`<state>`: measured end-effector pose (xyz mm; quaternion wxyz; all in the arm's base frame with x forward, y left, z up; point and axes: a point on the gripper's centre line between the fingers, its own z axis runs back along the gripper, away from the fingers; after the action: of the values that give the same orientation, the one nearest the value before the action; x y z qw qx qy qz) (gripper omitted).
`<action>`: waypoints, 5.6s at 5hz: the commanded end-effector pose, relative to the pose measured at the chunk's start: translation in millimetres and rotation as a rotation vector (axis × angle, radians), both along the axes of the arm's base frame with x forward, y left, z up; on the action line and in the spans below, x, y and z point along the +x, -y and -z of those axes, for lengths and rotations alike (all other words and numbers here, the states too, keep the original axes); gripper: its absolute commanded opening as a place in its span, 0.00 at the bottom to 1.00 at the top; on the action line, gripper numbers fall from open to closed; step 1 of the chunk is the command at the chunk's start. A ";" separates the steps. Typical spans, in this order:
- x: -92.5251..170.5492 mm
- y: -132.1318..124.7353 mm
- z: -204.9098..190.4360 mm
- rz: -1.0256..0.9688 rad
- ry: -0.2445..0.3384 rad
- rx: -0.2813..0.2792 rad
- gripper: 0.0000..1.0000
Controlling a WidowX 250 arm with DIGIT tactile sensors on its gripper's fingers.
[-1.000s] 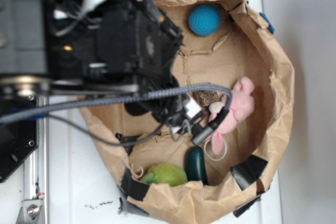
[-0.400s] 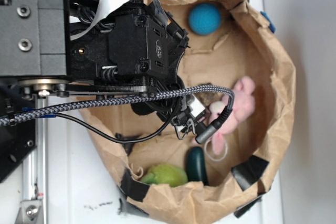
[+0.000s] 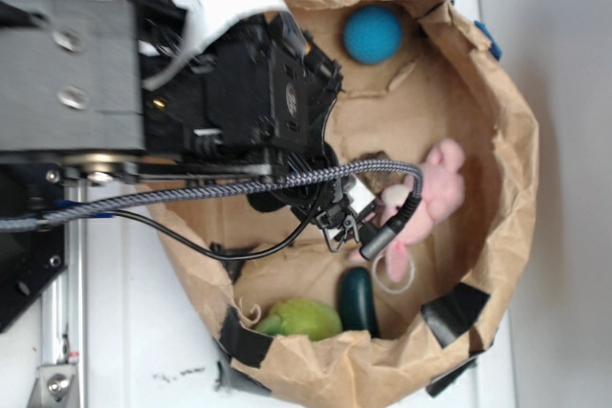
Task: Grab the blue ball.
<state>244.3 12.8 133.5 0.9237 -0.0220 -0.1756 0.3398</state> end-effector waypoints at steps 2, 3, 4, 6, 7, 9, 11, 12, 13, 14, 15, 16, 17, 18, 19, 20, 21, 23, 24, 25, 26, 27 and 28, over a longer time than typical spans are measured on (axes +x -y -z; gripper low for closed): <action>26.0 -32.8 45.1 -0.119 -0.031 0.074 1.00; 46.9 -54.5 49.0 -0.145 -0.030 0.099 1.00; 56.4 -68.8 45.2 -0.155 -0.024 0.125 1.00; 78.8 -89.7 41.3 -0.153 -0.026 0.126 1.00; 84.2 -91.1 41.9 -0.149 -0.029 0.134 1.00; 78.1 -88.8 49.4 -0.257 0.034 0.145 1.00; 59.8 -59.7 46.9 -0.267 0.064 0.103 1.00; 57.1 -53.1 42.4 -0.254 0.076 0.094 1.00; 63.4 -57.0 47.8 -0.290 0.095 0.098 1.00; 65.9 -59.2 53.8 -0.325 0.110 0.112 1.00; 63.5 -62.3 56.0 -0.335 0.100 0.129 1.00; 53.4 -65.0 61.8 -0.385 0.043 0.138 1.00; 42.9 -57.4 60.1 -0.412 0.015 0.127 1.00; 36.2 -47.2 53.7 -0.436 -0.007 0.097 1.00; 32.2 -46.2 52.8 -0.453 -0.010 0.092 1.00; 34.8 -52.7 58.9 -0.462 -0.004 0.117 1.00; 32.0 -59.3 65.8 -0.508 -0.045 0.130 1.00; 31.5 -69.7 73.4 -0.557 -0.047 0.166 1.00; 36.4 -78.0 77.3 -0.574 -0.048 0.171 1.00; 39.3 -82.8 76.9 -0.591 -0.043 0.171 1.00; 41.5 -91.1 79.1 -0.619 -0.039 0.186 1.00; 39.7 -99.6 85.5 -0.651 -0.063 0.195 1.00; 30.1 -89.5 83.0 -0.627 -0.066 0.191 1.00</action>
<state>274.0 99.1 31.2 0.7887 0.1457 -0.1488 0.5784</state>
